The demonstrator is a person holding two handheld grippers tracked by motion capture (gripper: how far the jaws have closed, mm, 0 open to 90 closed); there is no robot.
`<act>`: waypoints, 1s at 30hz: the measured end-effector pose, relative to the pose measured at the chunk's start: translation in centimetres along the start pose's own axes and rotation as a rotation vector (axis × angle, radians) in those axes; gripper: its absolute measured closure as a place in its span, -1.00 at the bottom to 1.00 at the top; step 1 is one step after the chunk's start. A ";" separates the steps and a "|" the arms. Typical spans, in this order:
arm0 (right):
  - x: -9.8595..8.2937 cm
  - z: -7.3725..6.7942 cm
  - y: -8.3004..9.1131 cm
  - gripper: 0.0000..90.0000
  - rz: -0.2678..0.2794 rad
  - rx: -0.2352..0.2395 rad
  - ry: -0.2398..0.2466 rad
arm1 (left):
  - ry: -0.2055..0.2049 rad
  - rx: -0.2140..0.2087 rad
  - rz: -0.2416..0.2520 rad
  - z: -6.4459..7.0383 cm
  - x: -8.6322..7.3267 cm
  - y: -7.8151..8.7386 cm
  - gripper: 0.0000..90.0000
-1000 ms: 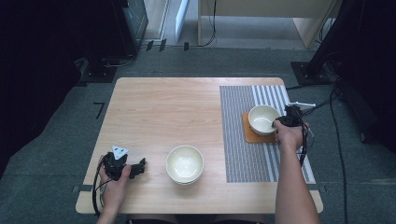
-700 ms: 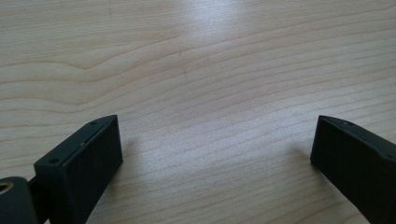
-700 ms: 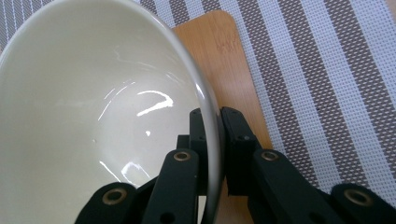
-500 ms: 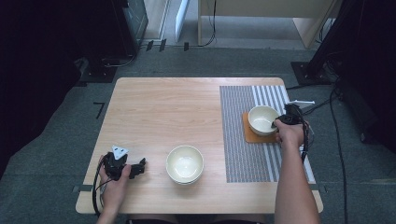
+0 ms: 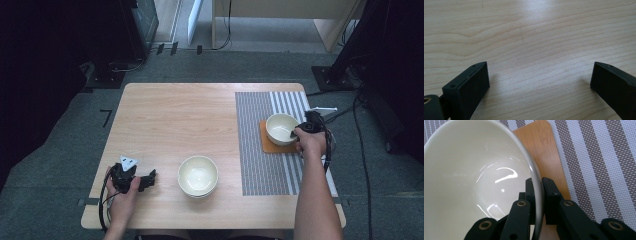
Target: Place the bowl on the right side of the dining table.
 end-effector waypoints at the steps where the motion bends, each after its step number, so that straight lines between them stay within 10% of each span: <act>1: 0.0 0.0 0.0 0.88 -0.001 0.003 0.001 | -0.001 0.000 0.000 0.0 0.0 0.0 -0.96; 23: 0.2 0.1 -0.2 0.86 0.019 0.016 0.015 | -0.001 -0.001 0.000 0.0 0.0 0.0 -0.96; 30: 0.3 -0.3 0.3 0.50 0.044 0.035 0.052 | -0.001 -0.001 0.000 0.0 0.0 0.0 -0.96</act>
Point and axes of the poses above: each handheld gripper's, and its own axes: y roughly backward along the jaws, x roughly out of its top, z roughly to its right, the point moved 6 cm from there along -y, roughly forward along the jaws, and after that the axes turned 15 degrees about -x, right-handed, at the moved point
